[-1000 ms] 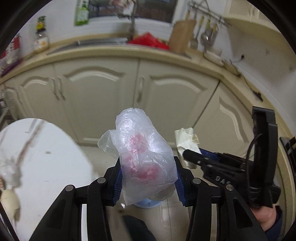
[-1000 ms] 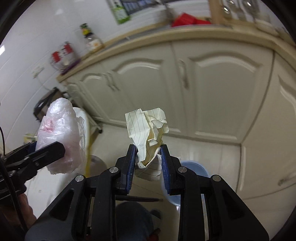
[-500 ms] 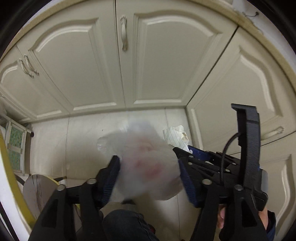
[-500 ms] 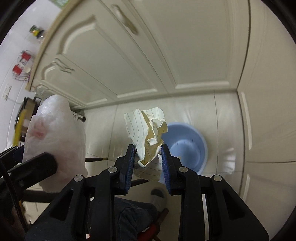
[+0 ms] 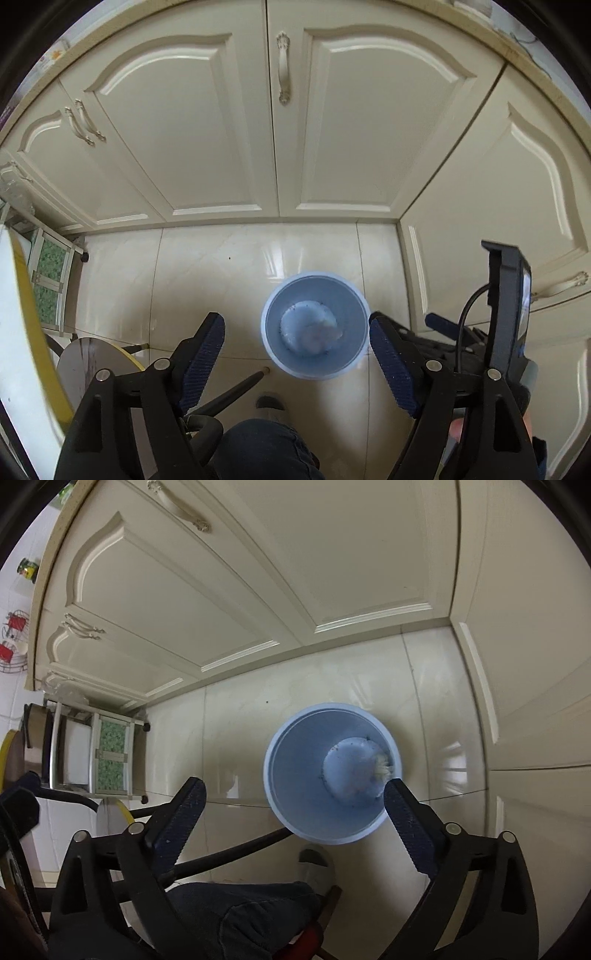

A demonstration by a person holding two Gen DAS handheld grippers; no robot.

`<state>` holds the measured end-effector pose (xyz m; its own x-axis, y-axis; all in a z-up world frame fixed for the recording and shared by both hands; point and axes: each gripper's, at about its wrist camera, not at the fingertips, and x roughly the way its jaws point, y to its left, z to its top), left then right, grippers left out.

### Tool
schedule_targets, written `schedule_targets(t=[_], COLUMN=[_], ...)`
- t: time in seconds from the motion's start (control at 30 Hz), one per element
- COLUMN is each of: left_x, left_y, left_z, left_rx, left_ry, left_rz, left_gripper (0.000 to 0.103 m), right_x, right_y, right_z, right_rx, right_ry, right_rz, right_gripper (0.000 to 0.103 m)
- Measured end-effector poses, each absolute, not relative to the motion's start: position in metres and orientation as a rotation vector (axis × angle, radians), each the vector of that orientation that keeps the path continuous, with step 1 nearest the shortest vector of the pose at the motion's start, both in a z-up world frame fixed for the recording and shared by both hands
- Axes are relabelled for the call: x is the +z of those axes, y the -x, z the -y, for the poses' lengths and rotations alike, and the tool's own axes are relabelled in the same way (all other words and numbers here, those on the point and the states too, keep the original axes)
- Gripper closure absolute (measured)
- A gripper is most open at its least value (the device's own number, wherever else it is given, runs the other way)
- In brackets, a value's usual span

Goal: Collect trash
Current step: 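Return both tools to the table above the remaining trash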

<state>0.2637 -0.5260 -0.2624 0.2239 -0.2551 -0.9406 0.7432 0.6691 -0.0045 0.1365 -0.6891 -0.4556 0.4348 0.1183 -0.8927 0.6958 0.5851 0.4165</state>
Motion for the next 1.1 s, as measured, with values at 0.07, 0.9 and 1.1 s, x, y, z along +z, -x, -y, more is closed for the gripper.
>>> schedule_targets(t=[0.07,0.9,1.1], left_x=[-0.250,-0.086,-0.085], left_y=[-0.252,-0.141,-0.091], left_z=[0.513,0.187,0.108], left_rx=[-0.735,-0.534,-0.420], left_ry=[-0.491,-0.014,0.041], left_rz=[-1.121,-0.632,-0.633], left_gripper=[0.026,0.001,0.001], right_x=[-0.450,-0.153,-0.119], right_y=[-0.135,-0.138,-0.159], right_z=[0.687,0.505,0.421], right_rx=[-0.432,-0.237,-0.132], right_ry=[-0.888,-0.563,-0.432], right_rz=[-1.086,-0.589,-0.561], right_gripper=[0.002,0.000,0.000])
